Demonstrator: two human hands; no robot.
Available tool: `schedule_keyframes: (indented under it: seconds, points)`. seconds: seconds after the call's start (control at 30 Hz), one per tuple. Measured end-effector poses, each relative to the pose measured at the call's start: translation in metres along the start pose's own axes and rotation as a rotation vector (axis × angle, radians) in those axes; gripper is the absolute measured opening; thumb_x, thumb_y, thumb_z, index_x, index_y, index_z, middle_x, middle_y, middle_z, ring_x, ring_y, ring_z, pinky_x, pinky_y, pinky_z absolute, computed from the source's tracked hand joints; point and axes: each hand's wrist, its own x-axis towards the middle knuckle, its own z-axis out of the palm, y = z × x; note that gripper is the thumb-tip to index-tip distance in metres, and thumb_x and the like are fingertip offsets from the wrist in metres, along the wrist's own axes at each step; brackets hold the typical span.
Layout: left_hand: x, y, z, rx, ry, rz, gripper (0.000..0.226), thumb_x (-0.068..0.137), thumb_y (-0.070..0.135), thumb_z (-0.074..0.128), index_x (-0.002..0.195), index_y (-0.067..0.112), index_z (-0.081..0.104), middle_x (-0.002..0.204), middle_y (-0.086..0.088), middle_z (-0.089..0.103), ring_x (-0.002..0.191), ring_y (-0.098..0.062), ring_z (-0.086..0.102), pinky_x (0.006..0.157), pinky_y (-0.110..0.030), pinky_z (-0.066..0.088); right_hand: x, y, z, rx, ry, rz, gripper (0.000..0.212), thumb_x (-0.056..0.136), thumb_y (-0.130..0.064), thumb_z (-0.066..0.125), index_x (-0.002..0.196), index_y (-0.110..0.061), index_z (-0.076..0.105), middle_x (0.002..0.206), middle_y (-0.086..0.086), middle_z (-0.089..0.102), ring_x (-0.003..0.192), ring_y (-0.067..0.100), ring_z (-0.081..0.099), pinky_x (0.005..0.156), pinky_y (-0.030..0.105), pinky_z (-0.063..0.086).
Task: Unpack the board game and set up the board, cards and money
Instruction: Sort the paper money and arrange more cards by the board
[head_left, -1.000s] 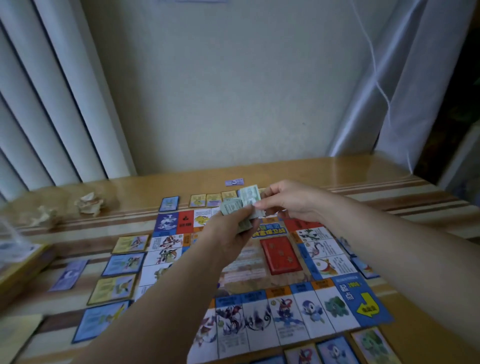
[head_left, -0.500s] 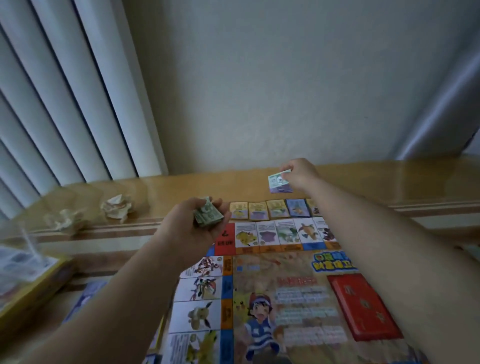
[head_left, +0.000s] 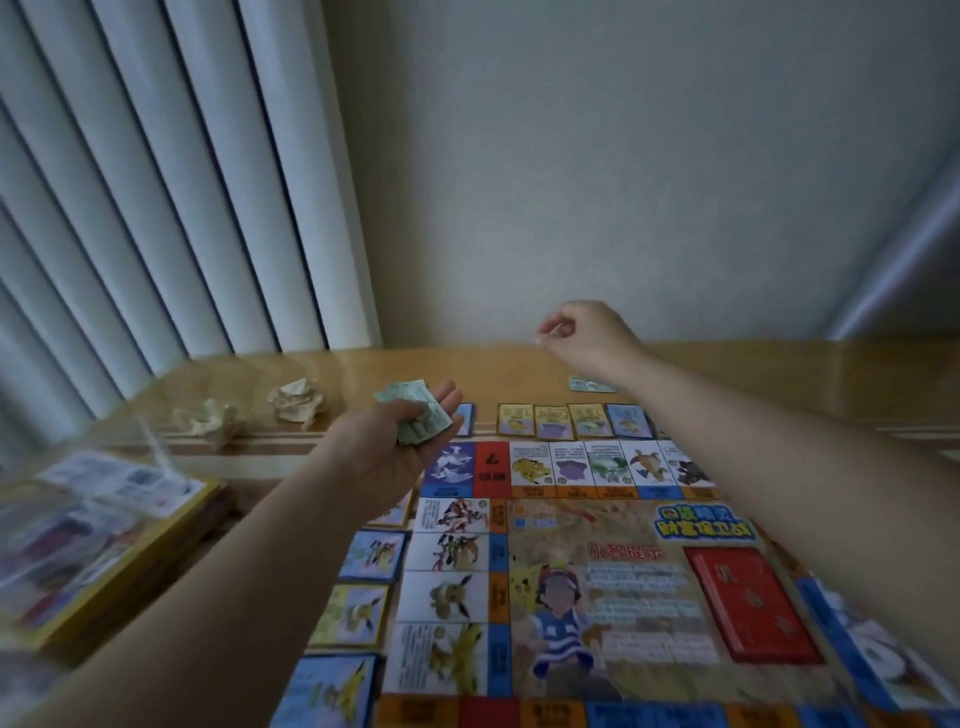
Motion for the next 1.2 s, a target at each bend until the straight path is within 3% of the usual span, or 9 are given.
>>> schedule_keyframes:
  seconds: [0.07,0.17,0.37,0.43,0.57,0.67,0.77,0.93,1.2]
  points:
    - [-0.019,0.008,-0.007,0.036,-0.007,0.032,0.04,0.098,-0.005,0.031,0.138,0.001,0.036,0.097,-0.013,0.066,0.087,-0.02,0.065,0.059,-0.028,0.059,-0.03,-0.044,0.001,0.105,-0.177,-0.058,0.016,0.092,-0.029,0.059,0.1,-0.015,0.063,0.086,-0.006,0.06,0.082,0.011,0.057,0.065,0.019,0.041]
    - [-0.052,0.015,-0.02,0.097,0.025,0.063,0.026,0.096,-0.007,0.038,0.118,0.002,0.048,0.093,-0.013,0.067,0.084,-0.019,0.065,0.061,-0.028,0.057,-0.073,-0.092,0.012,0.123,-0.382,-0.074,0.025,0.091,-0.039,0.057,0.1,-0.017,0.064,0.085,-0.006,0.064,0.071,0.007,0.054,0.066,0.022,0.042]
    - [-0.106,0.025,-0.048,0.222,0.106,0.128,0.015,0.091,-0.005,0.051,0.103,0.004,0.056,0.093,-0.015,0.063,0.083,-0.022,0.062,0.066,-0.029,0.056,-0.121,-0.14,0.039,0.207,-0.537,0.002,0.029,0.082,-0.042,0.067,0.092,-0.014,0.066,0.085,-0.001,0.067,0.073,0.012,0.054,0.071,0.028,0.043]
    - [-0.12,0.028,-0.056,0.236,0.096,0.131,0.019,0.09,-0.004,0.053,0.108,0.004,0.056,0.095,-0.015,0.064,0.085,-0.021,0.063,0.07,-0.028,0.055,-0.13,-0.151,0.044,0.214,-0.556,-0.004,0.026,0.081,-0.04,0.069,0.09,-0.015,0.065,0.082,-0.003,0.065,0.074,0.012,0.053,0.07,0.027,0.042]
    - [-0.144,0.032,-0.069,0.258,0.121,0.131,0.013,0.091,-0.002,0.053,0.099,0.007,0.057,0.088,-0.011,0.063,0.077,-0.016,0.06,0.053,-0.02,0.052,-0.142,-0.173,0.056,0.22,-0.583,-0.024,0.016,0.082,-0.029,0.071,0.087,-0.015,0.064,0.075,-0.005,0.061,0.068,0.01,0.049,0.064,0.023,0.04]
    - [-0.154,0.039,-0.089,0.163,0.168,0.112,0.016,0.091,0.004,0.056,0.108,0.004,0.056,0.09,-0.013,0.061,0.074,-0.017,0.058,0.047,-0.018,0.05,-0.145,-0.186,0.066,0.259,-0.609,0.001,0.008,0.083,-0.019,0.07,0.084,-0.013,0.064,0.071,-0.005,0.059,0.064,0.008,0.045,0.061,0.022,0.037]
    - [-0.167,0.048,-0.111,0.004,0.164,0.119,0.015,0.098,0.013,0.047,0.092,0.004,0.057,0.074,-0.006,0.062,0.062,-0.01,0.058,0.046,-0.015,0.049,-0.143,-0.191,0.078,0.297,-0.587,0.05,0.009,0.085,-0.009,0.066,0.093,-0.005,0.064,0.073,0.0,0.058,0.059,0.007,0.046,0.054,0.017,0.038]
    - [-0.188,0.064,-0.141,-0.144,0.272,0.161,0.027,0.1,0.021,0.043,0.088,0.001,0.056,0.077,-0.008,0.059,0.069,-0.013,0.056,0.068,-0.022,0.047,-0.131,-0.187,0.108,0.202,-0.471,0.074,0.016,0.087,-0.004,0.063,0.103,-0.001,0.063,0.088,0.007,0.065,0.062,0.007,0.057,0.046,0.012,0.044]
    - [-0.186,0.077,-0.162,-0.146,0.291,0.124,0.028,0.1,0.022,0.041,0.11,0.002,0.056,0.095,-0.01,0.06,0.081,-0.015,0.058,0.069,-0.026,0.048,-0.11,-0.179,0.173,-0.067,-0.355,0.045,0.011,0.084,-0.014,0.069,0.094,-0.016,0.066,0.099,0.001,0.061,0.096,0.019,0.058,0.08,0.029,0.046]
